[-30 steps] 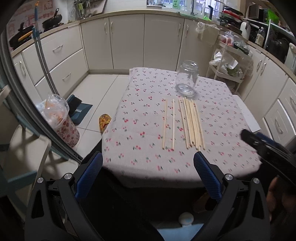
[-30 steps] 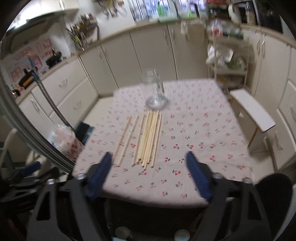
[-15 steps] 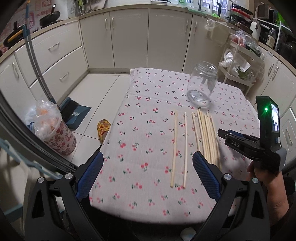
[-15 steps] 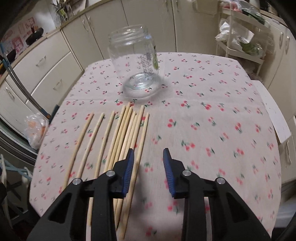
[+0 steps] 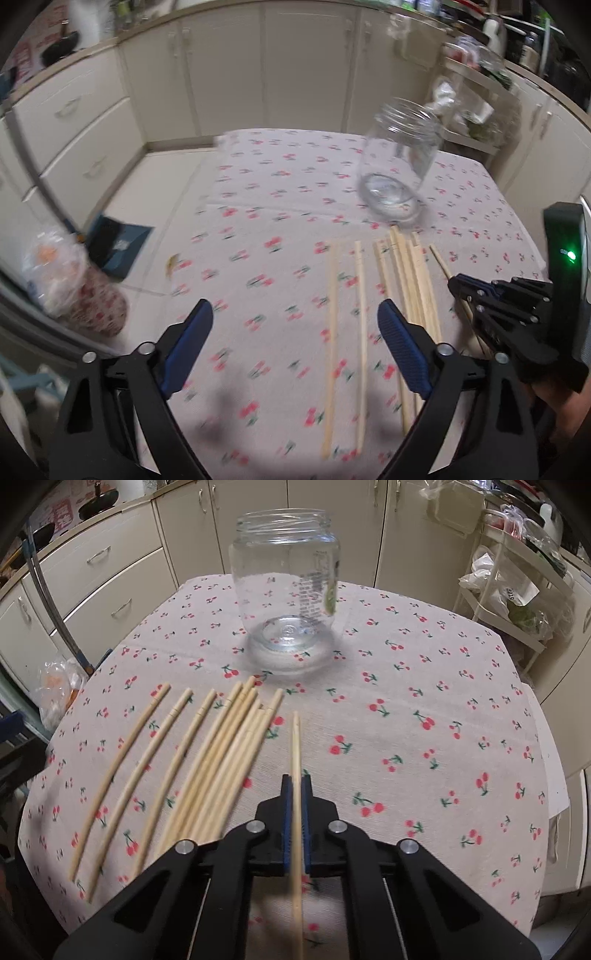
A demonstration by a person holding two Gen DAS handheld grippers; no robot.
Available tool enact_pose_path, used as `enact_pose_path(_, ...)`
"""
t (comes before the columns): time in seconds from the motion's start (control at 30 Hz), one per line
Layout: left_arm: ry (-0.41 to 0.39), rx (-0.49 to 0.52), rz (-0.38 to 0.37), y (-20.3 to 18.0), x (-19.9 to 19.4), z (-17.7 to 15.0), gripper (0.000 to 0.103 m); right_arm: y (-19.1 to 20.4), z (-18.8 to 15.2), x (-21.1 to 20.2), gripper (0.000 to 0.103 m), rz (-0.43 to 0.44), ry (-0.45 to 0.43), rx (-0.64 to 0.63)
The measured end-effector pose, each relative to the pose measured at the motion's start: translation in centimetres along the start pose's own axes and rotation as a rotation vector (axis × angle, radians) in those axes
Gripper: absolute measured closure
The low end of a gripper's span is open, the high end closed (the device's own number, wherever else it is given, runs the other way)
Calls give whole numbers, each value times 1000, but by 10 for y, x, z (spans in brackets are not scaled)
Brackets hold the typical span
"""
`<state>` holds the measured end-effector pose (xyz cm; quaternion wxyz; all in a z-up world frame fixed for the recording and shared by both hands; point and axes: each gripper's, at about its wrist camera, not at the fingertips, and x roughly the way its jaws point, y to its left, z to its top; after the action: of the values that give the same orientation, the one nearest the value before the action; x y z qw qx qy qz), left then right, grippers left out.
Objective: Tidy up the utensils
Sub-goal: 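Grasp one wooden stick with the right tool while the left tool grasps another, then lift the stick over the jar and drop it in with the left tool while right carries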
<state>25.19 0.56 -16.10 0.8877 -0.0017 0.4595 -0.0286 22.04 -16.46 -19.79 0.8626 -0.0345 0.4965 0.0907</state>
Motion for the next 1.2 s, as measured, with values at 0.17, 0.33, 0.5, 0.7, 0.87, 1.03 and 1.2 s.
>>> enact_pose_path(0.17, 37, 39, 26, -12, 34, 9, 34, -9, -5, -3, 97, 37, -11, 29)
enact_pose_path(0.33, 94, 57, 56, -17, 63, 11, 59, -14, -6, -3, 97, 63, -24, 42)
enact_pose_path(0.5, 98, 77, 64, -22, 74, 12, 67, -13, -7, -2, 97, 70, -28, 30)
enact_pose_path(0.7, 123, 122, 93, -29, 81, 23, 69, -13, -5, -1, 97, 85, -2, 16)
enact_pose_path(0.87, 167, 167, 45, -32, 88, 34, 96, -11, -3, -1, 97, 84, 1, -4)
enact_pose_path(1.03, 160, 133, -70, -27, 69, 51, 98, -23, -3, -1, 97, 162, 7, 83)
enact_pose_path(1.2, -80, 65, -165, -18, 4, 91, 98, -35, -3, 3, 97, 242, 13, 179)
